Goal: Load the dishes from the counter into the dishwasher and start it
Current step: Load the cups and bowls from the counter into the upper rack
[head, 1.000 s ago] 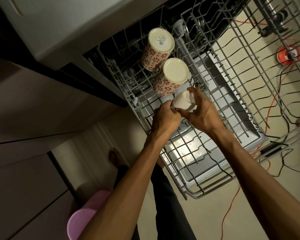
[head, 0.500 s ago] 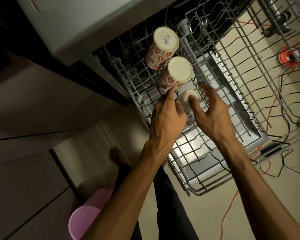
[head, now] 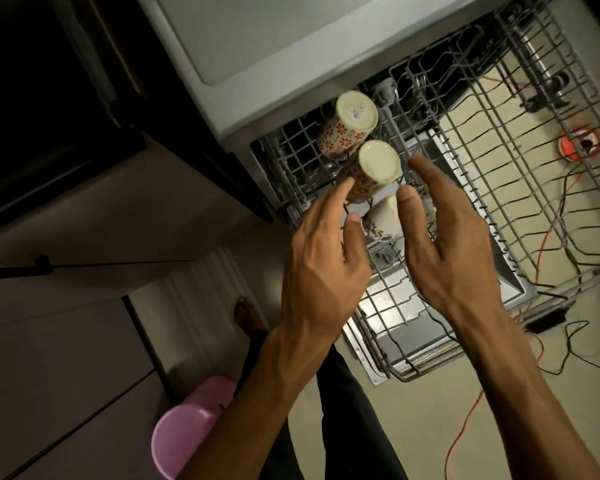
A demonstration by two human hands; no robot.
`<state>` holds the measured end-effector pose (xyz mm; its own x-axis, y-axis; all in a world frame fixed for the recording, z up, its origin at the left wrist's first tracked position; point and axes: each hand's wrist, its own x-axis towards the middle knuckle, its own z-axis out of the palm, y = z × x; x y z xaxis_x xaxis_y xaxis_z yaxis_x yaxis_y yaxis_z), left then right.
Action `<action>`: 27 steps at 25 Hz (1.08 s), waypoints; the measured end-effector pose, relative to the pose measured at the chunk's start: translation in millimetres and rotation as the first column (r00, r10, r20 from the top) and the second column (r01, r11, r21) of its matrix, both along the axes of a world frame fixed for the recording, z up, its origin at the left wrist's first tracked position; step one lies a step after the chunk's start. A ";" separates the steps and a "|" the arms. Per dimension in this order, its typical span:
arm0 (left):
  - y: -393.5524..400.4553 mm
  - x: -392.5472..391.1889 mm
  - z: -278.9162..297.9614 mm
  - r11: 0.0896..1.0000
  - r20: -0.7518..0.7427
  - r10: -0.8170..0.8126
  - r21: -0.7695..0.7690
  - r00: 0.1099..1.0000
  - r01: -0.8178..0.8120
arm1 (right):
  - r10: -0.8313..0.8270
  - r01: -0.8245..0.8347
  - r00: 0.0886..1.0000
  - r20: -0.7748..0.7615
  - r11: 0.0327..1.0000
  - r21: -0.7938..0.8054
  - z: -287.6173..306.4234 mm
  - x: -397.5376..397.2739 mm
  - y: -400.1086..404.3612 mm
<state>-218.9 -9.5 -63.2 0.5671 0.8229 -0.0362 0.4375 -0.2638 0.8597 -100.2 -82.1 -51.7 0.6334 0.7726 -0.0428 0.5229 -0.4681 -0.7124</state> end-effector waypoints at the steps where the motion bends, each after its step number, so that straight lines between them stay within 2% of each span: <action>1: 1.7 -6.0 7.8 1.000 0.008 0.011 0.004 1.000 -0.011 | 0.008 -0.007 1.000 -0.003 1.000 0.016 8.1 -4.7 2.5; 9: 20.4 -54.2 69.1 0.986 0.022 0.160 0.051 0.987 -0.161 | 0.131 -0.127 0.990 -0.042 0.987 0.099 75.3 -51.8 29.7; 16: 38.2 -101.5 111.1 0.935 0.095 0.303 0.163 0.948 -0.315 | 0.224 -0.218 0.974 -0.024 0.964 0.150 117.2 -96.6 60.0; 27: 72.1 -182.9 153.8 0.868 0.143 0.460 0.133 0.876 -0.478 | 0.421 -0.413 0.907 0.001 0.891 0.190 162.7 -175.4 112.2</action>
<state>-401.8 62.6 90.6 0.1060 0.9822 0.1549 0.4555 -0.1865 0.8705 -275.5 30.1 111.0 0.2521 0.9619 0.1055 0.6117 -0.0739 -0.7876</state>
